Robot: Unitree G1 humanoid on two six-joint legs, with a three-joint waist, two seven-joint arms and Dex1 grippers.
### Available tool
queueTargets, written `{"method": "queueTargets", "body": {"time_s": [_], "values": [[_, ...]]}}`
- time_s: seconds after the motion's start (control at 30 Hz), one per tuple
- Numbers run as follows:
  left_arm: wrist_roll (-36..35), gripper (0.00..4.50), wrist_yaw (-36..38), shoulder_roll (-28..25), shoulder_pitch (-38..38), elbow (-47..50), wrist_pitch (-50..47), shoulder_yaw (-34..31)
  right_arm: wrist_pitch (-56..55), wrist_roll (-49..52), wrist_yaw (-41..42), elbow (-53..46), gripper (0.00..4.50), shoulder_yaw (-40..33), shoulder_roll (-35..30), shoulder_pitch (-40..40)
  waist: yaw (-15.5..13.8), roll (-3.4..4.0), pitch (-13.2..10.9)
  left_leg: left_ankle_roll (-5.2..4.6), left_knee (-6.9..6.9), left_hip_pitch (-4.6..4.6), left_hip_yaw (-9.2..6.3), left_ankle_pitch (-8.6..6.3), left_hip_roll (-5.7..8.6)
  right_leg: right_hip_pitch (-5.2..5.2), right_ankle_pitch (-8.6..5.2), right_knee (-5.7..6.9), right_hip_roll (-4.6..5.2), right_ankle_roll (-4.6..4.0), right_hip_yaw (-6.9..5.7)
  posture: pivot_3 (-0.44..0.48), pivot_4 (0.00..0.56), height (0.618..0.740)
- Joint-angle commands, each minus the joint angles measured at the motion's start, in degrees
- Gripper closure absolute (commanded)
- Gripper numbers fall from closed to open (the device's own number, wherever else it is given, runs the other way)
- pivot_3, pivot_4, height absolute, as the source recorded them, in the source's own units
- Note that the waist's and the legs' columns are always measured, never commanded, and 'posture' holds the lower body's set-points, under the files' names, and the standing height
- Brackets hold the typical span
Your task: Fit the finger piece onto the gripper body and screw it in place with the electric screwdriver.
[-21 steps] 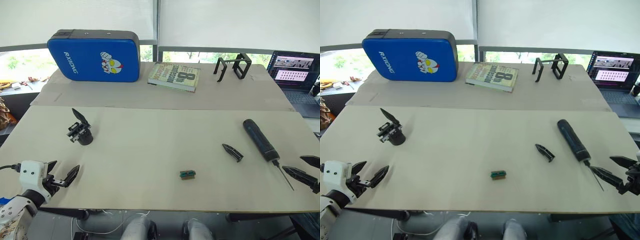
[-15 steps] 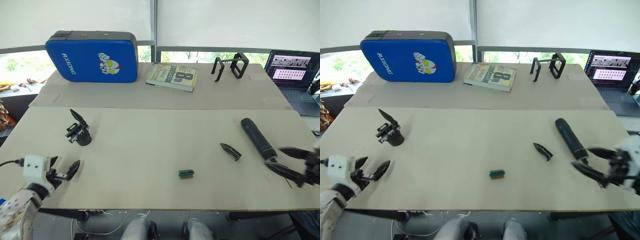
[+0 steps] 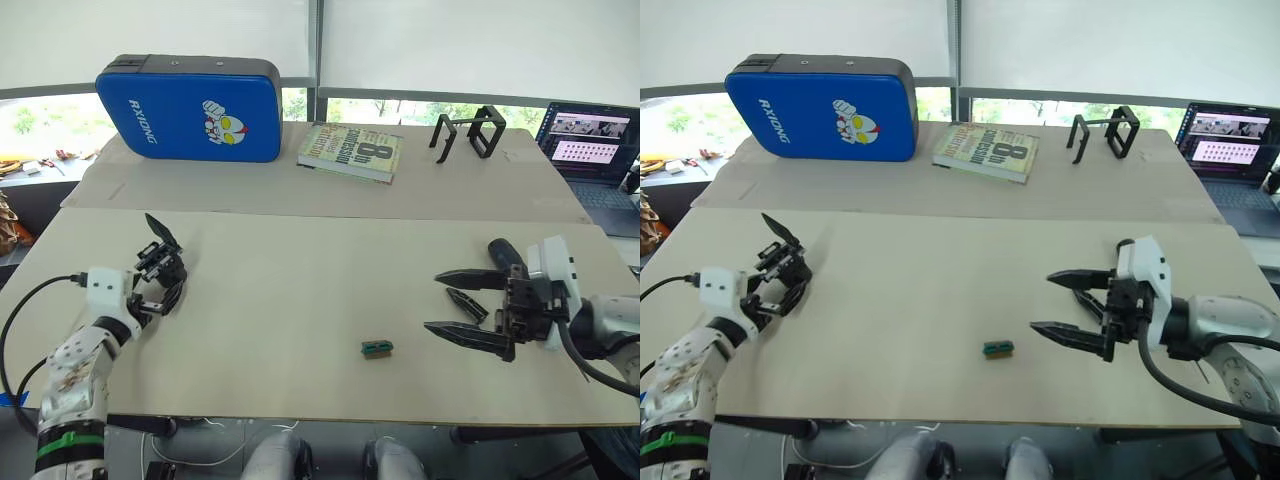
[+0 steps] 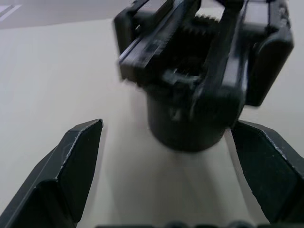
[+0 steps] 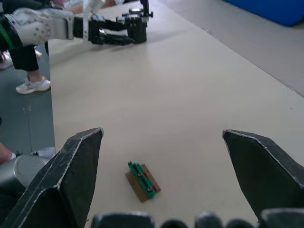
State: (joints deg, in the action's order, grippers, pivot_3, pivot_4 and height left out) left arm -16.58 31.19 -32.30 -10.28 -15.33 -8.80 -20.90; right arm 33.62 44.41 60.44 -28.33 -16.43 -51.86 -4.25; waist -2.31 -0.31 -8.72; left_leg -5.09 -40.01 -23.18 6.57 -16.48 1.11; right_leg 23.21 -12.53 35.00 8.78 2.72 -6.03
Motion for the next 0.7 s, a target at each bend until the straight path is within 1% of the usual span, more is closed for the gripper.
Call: {"method": "queueTargets", "body": {"time_s": [0.03, 0.2, 0.3, 0.37, 0.4, 0.47, 0.57, 0.63, 0.7], "values": [[1.57, 0.00, -0.46, -0.75, -3.30, -3.83, 2.85, 0.74, -0.11, 0.84, -1.29, -1.99, 0.06, 0.50, 0.88, -0.94, 0.05, -0.01, 0.00, 0.00, 0.00, 0.01, 0.00, 0.00, -0.01, 0.00, 0.00, 0.00, -0.01, 0.00, 0.00, 0.000, 0.150, 0.740], [2.26, 0.00, -0.54, -0.13, -6.18, -7.71, 4.69, 2.06, -0.85, -0.14, -1.94, -1.82, 0.06, 1.91, 1.65, -1.23, 0.21, -0.04, -0.02, -0.02, 0.01, -0.03, 0.04, 0.01, 0.01, -0.05, 0.01, 0.00, -0.25, 0.00, -0.08, 0.000, 0.150, 0.740], [2.28, 0.82, -0.38, 0.79, -5.43, -6.23, 5.65, 2.88, -1.21, -0.58, -2.22, -1.76, 0.00, 2.23, 2.03, -1.21, 0.21, -0.04, -0.02, -0.02, -0.03, -0.03, 0.04, 0.03, 0.02, -0.09, 0.01, 0.02, -0.30, 0.01, -0.13, 0.000, 0.150, 0.740], [2.03, 1.76, -1.21, 2.01, -4.08, -3.31, 5.33, 3.25, -1.51, -0.93, -2.42, -1.65, 0.00, 2.27, 2.31, -0.93, 0.22, -0.04, -0.02, -0.02, -0.07, -0.01, 0.03, 0.03, 0.02, -0.13, 0.01, 0.02, -0.28, 0.02, -0.13, 0.000, 0.150, 0.740], [1.98, 2.14, -2.26, 2.89, -3.52, -1.73, 4.91, 3.38, -1.62, -1.08, -2.49, -1.61, 0.00, 2.30, 2.45, -0.80, 0.21, -0.04, -0.02, -0.01, -0.07, 0.00, 0.03, 0.02, 0.01, -0.13, 0.01, 0.02, -0.25, 0.03, -0.12, 0.000, 0.150, 0.740], [2.40, 2.13, -5.57, 5.97, -1.40, 4.27, 3.18, 4.76, -2.00, -1.55, -2.62, -1.78, 0.00, 2.52, 2.84, -0.24, 0.13, -0.04, -0.02, -0.01, -0.06, -0.02, 0.03, 0.02, 0.03, -0.12, 0.02, 0.01, -0.21, 0.04, -0.11, 0.000, 0.150, 0.740], [2.88, 2.13, -11.49, 12.68, 2.27, 18.64, -2.05, 9.21, -3.02, -2.67, -2.91, -2.18, 0.00, 3.11, 3.58, 0.91, -0.15, -0.06, -0.03, -0.02, -0.08, -0.04, 0.00, 0.02, 0.07, -0.16, 0.04, -0.04, -0.15, 0.09, -0.12, 0.000, 0.150, 0.740], [3.84, 2.13, -15.89, 16.79, 2.90, 25.52, -6.17, 11.92, -3.22, -2.97, -3.28, -2.40, 0.00, 3.36, 4.05, 1.24, -0.43, -0.13, -0.07, -0.02, -0.15, -0.11, -0.01, 0.02, 0.15, -0.19, 0.07, -0.04, -0.16, 0.16, -0.13, 0.000, 0.150, 0.740], [5.57, 2.13, -19.41, 19.99, 2.60, 29.62, -9.18, 14.60, -3.21, -3.16, -3.65, -2.60, 0.00, 3.67, 4.48, 1.26, -0.54, -0.23, -0.13, -0.03, -0.31, -0.18, -0.03, 0.02, 0.16, -0.21, 0.11, -0.03, -0.18, 0.23, -0.13, 0.000, 0.150, 0.740]]}}
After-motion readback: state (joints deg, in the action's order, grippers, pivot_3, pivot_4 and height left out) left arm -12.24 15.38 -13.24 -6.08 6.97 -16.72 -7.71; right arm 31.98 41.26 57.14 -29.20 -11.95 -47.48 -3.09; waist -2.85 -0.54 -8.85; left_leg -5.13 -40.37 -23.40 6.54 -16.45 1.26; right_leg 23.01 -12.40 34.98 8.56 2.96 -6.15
